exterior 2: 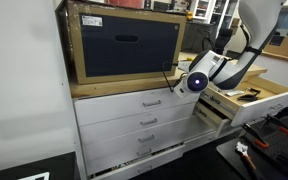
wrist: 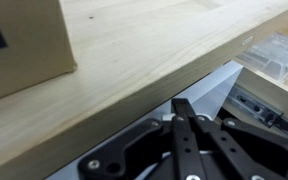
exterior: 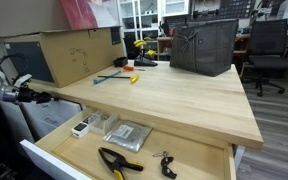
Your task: Push the cardboard box forward and then close the top left drawer
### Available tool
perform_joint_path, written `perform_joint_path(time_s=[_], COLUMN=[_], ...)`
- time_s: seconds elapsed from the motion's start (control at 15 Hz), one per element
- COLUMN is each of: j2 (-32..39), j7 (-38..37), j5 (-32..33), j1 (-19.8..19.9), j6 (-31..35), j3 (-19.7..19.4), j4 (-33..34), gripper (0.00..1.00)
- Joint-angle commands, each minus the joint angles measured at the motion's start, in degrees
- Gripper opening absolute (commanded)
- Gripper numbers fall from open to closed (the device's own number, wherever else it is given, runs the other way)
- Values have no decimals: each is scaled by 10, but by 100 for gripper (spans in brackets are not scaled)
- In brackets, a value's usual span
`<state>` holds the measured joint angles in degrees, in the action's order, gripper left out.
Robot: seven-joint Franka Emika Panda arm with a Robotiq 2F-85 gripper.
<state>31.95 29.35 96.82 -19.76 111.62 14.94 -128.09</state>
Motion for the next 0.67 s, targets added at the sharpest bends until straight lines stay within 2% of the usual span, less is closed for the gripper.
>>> perform_joint_path(time_s=[0.0,0.13,0.47,0.6], j2=[-34,-42,-61,-80], j7=[6,11,-9,-24], j5=[-24,-44,-98,-140], j1=[7,8,6,10], j6=[39,80,144,173], j3=[38,59,84,95], j4=[-16,-21,-30,-43], gripper=[0,0,0,0])
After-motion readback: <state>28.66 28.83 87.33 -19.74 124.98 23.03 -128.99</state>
